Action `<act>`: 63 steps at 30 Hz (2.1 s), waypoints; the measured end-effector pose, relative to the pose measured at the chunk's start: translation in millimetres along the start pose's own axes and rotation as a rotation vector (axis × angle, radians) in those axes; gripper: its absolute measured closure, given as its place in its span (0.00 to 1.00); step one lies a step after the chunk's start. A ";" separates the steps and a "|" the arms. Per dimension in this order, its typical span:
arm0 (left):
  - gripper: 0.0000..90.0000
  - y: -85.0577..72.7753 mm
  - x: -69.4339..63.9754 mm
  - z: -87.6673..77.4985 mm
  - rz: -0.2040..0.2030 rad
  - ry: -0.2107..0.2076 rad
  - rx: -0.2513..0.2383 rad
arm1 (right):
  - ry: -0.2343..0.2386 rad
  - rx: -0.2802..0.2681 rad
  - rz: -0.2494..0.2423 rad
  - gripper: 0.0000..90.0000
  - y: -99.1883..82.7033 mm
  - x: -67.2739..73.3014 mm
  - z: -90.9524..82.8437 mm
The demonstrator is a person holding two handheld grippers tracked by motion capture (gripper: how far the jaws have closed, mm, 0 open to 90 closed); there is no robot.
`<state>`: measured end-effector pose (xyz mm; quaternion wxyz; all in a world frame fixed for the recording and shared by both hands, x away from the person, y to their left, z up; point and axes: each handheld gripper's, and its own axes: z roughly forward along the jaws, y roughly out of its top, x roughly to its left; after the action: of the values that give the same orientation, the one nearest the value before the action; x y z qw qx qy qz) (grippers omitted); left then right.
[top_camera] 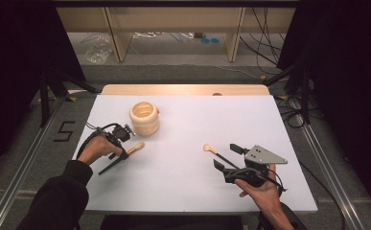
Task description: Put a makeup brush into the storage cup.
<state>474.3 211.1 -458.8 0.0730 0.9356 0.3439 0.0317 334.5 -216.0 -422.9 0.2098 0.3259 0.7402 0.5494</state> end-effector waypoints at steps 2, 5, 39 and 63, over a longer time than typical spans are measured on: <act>0.87 2.2 -0.9 -0.4 0.007 0.003 0.018 | 0.001 0.003 0.003 0.22 0.1 0.2 -0.3; 0.87 2.9 -1.2 -0.1 0.012 0.004 0.019 | 0.010 -0.011 0.016 0.22 -0.4 0.5 0.7; 0.87 -13.0 -6.0 -52.8 -0.048 -0.018 -0.343 | -0.008 -0.017 -0.006 0.22 -0.2 -1.5 0.9; 0.87 -27.7 -5.9 -92.2 -0.175 0.040 -0.664 | 0.005 -0.008 0.017 0.22 -0.5 -0.6 1.0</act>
<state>442.0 238.7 -372.2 0.3691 0.8271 0.3950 0.1538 335.4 -215.8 -423.7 0.2044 0.3301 0.7357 0.5549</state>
